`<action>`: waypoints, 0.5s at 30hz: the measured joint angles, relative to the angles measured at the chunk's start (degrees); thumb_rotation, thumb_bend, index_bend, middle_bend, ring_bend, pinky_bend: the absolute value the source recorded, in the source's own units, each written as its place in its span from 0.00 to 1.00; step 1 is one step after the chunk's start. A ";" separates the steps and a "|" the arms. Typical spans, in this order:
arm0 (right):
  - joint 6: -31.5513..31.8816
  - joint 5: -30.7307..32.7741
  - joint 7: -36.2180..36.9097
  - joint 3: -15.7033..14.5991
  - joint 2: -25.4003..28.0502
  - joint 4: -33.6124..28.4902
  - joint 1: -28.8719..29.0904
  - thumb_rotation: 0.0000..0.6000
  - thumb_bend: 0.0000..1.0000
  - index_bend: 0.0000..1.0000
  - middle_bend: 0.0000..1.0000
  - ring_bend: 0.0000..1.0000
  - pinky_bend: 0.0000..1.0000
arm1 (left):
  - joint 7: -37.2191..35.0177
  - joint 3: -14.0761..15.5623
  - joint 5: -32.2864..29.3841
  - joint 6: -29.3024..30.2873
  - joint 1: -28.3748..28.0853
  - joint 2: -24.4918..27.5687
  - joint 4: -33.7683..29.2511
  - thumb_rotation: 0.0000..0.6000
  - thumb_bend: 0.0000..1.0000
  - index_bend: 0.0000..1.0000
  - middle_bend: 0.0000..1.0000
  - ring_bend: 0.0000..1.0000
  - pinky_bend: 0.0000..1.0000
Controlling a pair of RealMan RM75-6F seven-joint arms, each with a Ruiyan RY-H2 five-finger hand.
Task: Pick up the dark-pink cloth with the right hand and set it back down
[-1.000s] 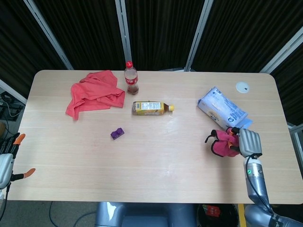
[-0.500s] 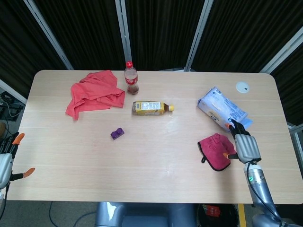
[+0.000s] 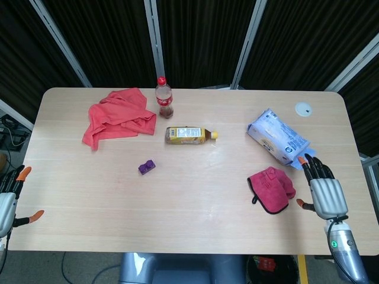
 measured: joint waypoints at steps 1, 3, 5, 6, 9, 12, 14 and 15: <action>1.48 -1.91 0.62 -0.75 0.27 0.53 -0.77 1.00 0.00 0.00 0.00 0.00 0.10 | 0.09 0.03 0.19 0.16 0.04 0.00 0.01 1.00 0.00 0.00 0.00 0.00 0.00; 4.86 -6.02 2.23 -2.72 0.96 1.93 -2.74 1.00 0.00 0.00 0.00 0.00 0.07 | 0.31 0.10 0.67 0.50 0.11 0.00 0.07 1.00 0.00 0.00 0.00 0.00 0.00; 7.21 -8.43 3.89 -4.61 1.56 3.16 -4.68 1.00 0.00 0.00 0.00 0.00 0.06 | 0.75 0.26 1.68 1.10 0.21 -0.01 0.41 1.00 0.00 0.00 0.00 0.00 0.00; 7.97 -9.10 5.19 -5.46 1.91 3.55 -5.60 1.00 0.00 0.00 0.00 0.00 0.06 | 0.93 0.31 2.11 1.39 0.25 -0.05 0.71 1.00 0.00 0.00 0.00 0.00 0.00; 7.49 -8.72 7.50 -5.90 2.54 3.48 -6.38 1.00 0.00 0.00 0.00 0.00 0.05 | 1.41 0.35 2.78 2.36 0.47 -0.22 1.84 1.00 0.00 0.00 0.00 0.00 0.00; 6.58 -8.01 7.11 -5.87 2.81 2.91 -6.71 1.00 0.00 0.00 0.00 0.00 0.05 | 1.66 0.36 3.05 2.97 0.77 -0.27 2.09 1.00 0.00 0.00 0.00 0.00 0.00; 6.78 -8.39 6.96 -5.80 2.83 2.77 -6.87 1.00 0.00 0.00 0.00 0.00 0.05 | 1.70 0.41 3.22 3.13 0.89 -0.22 1.99 1.00 0.00 0.00 0.00 0.00 0.00; 7.09 -8.72 7.18 -5.70 2.80 2.76 -6.98 1.00 0.00 0.00 0.00 0.00 0.05 | 1.75 0.44 3.25 3.14 0.91 -0.20 1.96 1.00 0.00 0.00 0.00 0.00 0.00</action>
